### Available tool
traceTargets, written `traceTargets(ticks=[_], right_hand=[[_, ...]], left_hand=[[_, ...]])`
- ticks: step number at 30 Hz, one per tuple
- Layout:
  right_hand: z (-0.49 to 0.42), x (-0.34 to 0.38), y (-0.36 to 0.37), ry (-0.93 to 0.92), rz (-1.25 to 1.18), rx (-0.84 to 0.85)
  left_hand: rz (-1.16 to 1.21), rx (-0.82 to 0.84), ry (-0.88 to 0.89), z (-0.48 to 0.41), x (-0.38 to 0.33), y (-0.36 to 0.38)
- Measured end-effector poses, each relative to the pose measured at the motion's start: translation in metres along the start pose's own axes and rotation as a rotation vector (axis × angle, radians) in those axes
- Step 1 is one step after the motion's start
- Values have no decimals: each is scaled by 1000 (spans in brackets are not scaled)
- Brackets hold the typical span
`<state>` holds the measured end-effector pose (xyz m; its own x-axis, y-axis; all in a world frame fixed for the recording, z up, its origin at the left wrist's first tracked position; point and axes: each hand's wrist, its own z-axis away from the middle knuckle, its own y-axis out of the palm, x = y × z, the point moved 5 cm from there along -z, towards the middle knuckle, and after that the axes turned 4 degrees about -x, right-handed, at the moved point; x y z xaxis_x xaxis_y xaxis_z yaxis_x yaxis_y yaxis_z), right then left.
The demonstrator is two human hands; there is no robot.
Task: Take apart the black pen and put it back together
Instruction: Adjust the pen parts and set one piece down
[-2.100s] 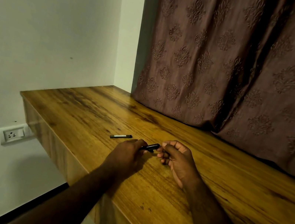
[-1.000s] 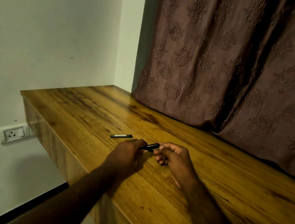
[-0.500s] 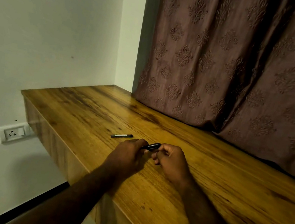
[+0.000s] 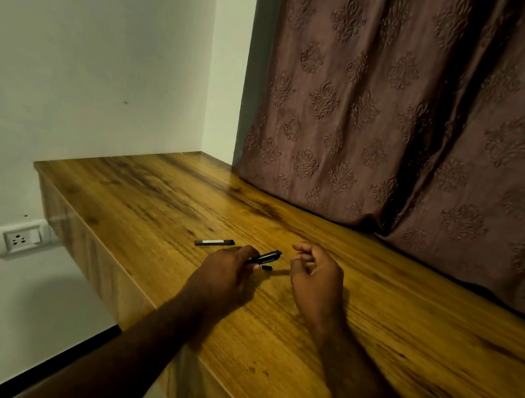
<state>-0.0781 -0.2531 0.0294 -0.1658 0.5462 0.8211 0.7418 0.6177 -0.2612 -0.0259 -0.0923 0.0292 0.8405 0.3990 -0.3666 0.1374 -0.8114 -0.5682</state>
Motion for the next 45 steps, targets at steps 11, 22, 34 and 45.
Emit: traceTargets(ticks=[11, 22, 34, 45], right_hand=[[3, 3, 7, -65, 8, 68], [2, -2, 9, -13, 5, 86], [-13, -22, -22, 193, 368, -26], [-9, -15, 6, 0, 681, 256]], left_hand=[[0, 0, -4, 0, -3, -2], [-47, -11, -3, 0, -1, 0], [-53, -33, -7, -1, -3, -7], [-76, 36, -81, -1, 5, 1]])
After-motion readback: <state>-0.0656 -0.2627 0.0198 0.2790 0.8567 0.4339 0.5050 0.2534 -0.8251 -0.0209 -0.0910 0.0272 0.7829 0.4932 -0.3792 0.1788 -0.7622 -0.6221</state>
